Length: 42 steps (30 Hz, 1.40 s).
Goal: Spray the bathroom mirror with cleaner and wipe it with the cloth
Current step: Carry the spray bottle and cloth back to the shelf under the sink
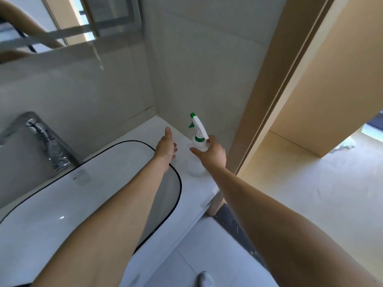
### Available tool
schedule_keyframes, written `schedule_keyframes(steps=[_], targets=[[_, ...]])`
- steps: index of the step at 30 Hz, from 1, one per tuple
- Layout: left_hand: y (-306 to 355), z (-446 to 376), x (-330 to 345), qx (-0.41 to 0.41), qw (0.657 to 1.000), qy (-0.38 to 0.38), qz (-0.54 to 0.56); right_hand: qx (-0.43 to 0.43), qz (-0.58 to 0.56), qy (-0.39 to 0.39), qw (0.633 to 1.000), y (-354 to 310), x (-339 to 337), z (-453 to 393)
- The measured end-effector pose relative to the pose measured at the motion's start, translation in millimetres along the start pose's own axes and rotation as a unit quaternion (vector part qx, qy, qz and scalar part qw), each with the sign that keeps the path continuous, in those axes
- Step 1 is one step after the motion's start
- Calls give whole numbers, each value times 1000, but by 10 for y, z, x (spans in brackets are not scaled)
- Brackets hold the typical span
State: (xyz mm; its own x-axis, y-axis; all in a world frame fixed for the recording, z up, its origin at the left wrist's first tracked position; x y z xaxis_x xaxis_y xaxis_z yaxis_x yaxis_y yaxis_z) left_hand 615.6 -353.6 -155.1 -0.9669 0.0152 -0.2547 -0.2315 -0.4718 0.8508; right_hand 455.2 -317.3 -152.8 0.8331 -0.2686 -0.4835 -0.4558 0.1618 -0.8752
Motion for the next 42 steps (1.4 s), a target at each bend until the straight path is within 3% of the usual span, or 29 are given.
schedule_keyframes(steps=[10, 18, 27, 32, 36, 42], targets=[[181, 172, -507, 37, 998, 42, 22, -21, -78, 4, 997, -205, 5, -208], [1193, 728, -1415, 172, 971, 163, 17, -163, -208, -95, 960, -1857, -131, -255], [2551, 2347, -3109, 308, 885, 349, -8, -316, -368, -258, 835, -3972, 61, 395], [2789, 3359, -3819, 362, 803, 466, -77, -336, -419, -420, 732, -4673, 334, 1042], [2729, 3932, -4157, 388, 755, 515, -119, -355, -423, -498, 669, -5021, 510, 1542], [2658, 4366, -4433, 362, 752, 529, -151, -349, -428, -548, 628, -5346, 626, 1925]])
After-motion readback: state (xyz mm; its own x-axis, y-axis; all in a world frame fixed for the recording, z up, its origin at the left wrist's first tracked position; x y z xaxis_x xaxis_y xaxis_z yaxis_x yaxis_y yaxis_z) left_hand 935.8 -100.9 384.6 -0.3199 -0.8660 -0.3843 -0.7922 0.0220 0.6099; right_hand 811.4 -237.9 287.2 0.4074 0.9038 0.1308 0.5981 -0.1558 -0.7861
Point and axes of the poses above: each hand's wrist, its own z-axis away from the middle knuckle, its own x-axis out of the palm, y = z × x, the point moved 3 cm from there along -z, towards the middle knuckle, and after that the axes turned 11 degrees about -z, right-handed, at the moved point
